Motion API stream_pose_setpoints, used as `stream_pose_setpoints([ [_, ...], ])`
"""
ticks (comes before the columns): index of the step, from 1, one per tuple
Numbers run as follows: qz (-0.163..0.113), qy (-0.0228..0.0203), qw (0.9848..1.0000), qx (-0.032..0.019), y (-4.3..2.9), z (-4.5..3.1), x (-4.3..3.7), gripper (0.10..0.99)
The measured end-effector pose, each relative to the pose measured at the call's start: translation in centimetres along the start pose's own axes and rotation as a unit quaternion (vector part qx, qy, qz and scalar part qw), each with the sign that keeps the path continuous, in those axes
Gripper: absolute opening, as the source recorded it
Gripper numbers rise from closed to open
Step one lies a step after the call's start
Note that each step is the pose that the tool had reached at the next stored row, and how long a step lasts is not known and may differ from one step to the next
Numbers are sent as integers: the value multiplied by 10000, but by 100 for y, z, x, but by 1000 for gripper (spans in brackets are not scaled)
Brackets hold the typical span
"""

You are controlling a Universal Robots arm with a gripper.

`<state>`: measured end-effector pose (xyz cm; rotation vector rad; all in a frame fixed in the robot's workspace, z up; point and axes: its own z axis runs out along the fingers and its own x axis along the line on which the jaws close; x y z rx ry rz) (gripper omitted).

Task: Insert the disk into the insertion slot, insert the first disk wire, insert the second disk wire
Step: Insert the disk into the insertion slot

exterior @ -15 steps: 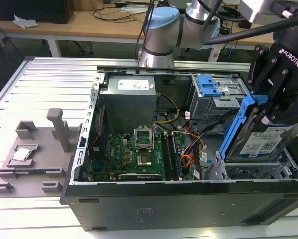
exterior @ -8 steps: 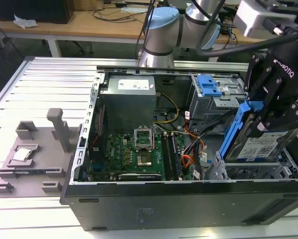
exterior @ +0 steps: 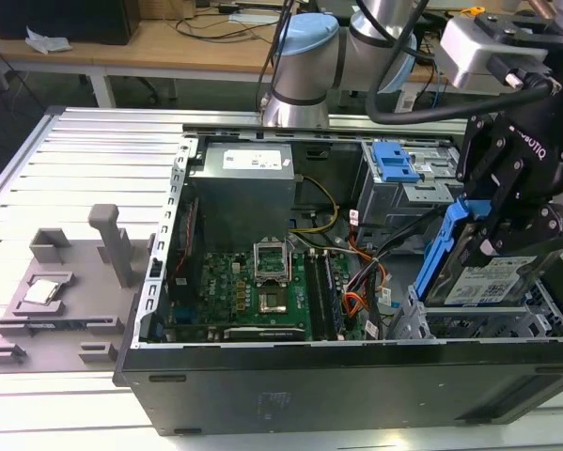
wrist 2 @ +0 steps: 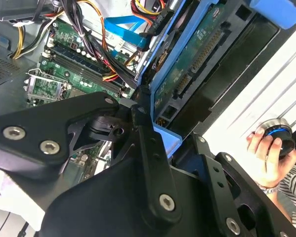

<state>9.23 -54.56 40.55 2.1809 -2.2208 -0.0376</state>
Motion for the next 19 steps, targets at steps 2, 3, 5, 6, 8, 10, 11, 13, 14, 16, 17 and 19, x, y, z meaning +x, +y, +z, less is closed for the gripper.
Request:
stream_pose_setpoints([
  [2,0,-1,10000,0,0,2,0,369],
  [3,0,-3,10000,-1,1,3,0,369],
  [5,0,-1,10000,0,0,3,0,380],
  [6,0,-1,10000,0,0,4,0,380],
  [8,1,-1,10000,0,0,4,0,443],
  [10,0,0,10000,0,0,5,0,443],
  [11,0,-1,10000,0,0,6,0,443],
  [13,0,-1,10000,0,0,7,0,427],
  [14,0,-1,10000,0,0,8,0,298],
  [16,0,-1,10000,0,0,10,0,106],
  [17,0,-1,10000,0,0,11,0,106],
  [19,0,-1,10000,0,0,12,0,106],
])
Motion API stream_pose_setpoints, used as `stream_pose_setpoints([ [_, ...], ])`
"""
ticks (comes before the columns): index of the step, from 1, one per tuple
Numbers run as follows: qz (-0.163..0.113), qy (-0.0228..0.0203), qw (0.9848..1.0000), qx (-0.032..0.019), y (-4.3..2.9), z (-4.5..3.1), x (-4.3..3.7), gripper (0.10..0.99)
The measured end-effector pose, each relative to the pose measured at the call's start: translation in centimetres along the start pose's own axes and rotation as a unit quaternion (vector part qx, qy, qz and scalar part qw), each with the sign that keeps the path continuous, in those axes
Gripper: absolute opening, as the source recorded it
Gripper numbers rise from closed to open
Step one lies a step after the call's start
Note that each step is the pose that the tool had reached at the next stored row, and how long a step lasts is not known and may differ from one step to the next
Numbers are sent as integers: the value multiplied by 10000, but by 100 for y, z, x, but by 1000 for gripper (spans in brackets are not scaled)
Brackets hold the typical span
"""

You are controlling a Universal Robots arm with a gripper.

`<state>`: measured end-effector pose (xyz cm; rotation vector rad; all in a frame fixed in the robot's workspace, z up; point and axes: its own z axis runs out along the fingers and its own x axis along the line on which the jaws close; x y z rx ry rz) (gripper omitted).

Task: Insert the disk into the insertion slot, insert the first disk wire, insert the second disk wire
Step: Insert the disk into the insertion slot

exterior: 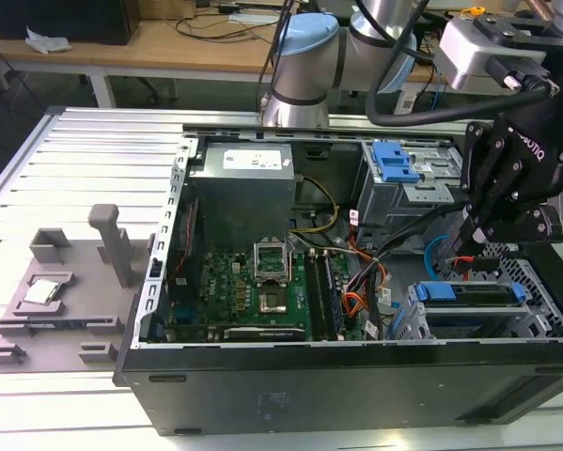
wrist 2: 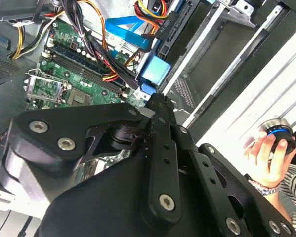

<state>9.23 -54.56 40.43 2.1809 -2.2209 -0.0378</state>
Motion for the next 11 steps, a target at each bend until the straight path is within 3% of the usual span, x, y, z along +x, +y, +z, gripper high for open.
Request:
stream_pose_setpoints([
  [5,-1,-2,10000,0,-13,5,0,106],
  [8,0,0,10000,-1,-107,-1,-5,106],
  [11,0,0,10000,-5,-302,-8,-14,106],
])
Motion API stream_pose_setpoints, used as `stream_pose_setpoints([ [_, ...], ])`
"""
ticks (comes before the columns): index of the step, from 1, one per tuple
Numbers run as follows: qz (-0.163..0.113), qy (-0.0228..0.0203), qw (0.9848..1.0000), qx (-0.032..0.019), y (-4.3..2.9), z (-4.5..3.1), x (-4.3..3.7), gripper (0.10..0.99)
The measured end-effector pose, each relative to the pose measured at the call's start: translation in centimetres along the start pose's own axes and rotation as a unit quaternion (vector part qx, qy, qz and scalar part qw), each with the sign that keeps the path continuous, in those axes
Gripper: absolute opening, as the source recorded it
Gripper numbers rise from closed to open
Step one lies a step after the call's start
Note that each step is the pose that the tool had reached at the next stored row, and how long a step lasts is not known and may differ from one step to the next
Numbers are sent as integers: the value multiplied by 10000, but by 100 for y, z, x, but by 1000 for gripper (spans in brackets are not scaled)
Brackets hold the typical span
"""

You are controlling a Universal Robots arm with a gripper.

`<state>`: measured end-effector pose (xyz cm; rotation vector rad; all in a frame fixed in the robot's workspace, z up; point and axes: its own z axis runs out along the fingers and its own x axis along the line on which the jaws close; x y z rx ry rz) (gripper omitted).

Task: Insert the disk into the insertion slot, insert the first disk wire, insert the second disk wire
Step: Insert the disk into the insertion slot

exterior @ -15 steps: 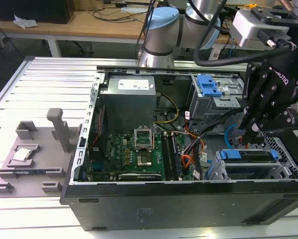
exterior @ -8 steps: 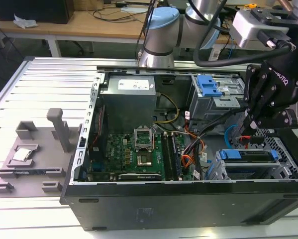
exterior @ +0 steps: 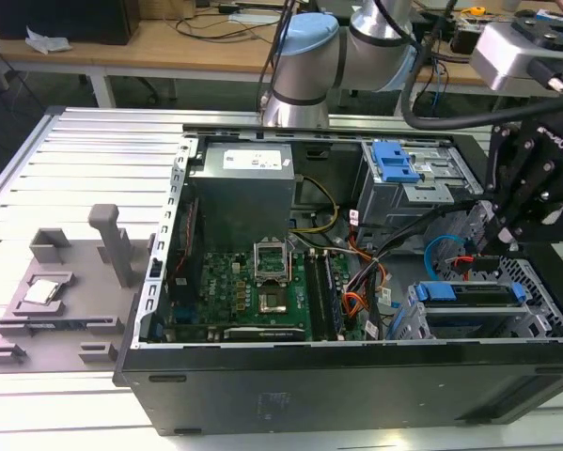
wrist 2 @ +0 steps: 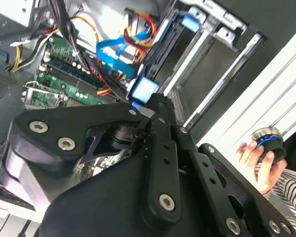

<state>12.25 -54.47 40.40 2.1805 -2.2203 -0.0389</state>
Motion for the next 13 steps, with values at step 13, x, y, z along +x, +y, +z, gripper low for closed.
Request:
stream_pose_setpoints([
  [13,0,0,10000,-36,-371,5,-19,106],
])
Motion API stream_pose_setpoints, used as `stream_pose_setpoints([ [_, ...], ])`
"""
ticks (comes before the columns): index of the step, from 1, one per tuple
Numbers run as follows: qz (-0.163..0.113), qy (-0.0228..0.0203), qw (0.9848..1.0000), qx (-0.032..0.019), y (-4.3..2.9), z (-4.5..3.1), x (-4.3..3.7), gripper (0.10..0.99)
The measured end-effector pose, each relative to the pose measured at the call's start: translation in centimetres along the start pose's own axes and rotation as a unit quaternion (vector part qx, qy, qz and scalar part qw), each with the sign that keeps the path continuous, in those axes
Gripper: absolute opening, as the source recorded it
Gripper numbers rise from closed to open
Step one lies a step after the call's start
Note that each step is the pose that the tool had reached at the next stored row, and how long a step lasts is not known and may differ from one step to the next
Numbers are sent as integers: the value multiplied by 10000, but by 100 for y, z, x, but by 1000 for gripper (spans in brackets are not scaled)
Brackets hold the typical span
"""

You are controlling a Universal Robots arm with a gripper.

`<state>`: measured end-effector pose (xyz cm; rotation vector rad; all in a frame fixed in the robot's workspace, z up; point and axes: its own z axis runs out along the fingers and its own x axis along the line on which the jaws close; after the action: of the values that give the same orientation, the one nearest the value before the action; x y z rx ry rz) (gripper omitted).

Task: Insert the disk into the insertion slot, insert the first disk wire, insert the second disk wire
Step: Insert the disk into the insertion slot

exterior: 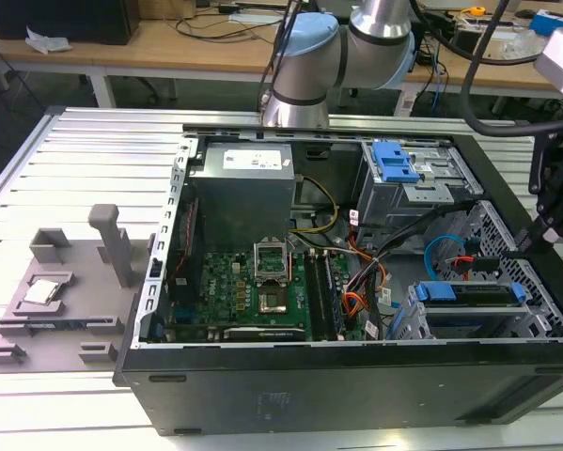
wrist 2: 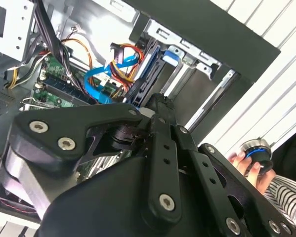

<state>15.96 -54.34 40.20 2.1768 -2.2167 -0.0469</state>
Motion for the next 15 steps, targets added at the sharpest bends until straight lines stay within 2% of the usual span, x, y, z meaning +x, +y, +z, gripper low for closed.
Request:
stream_pose_setpoints([
  [4,0,2,10000,-4,-30,14,0,106],
  [8,0,1,10000,-7,-79,63,-2,106],
  [15,0,1,10000,-7,-86,68,-1,106],
])
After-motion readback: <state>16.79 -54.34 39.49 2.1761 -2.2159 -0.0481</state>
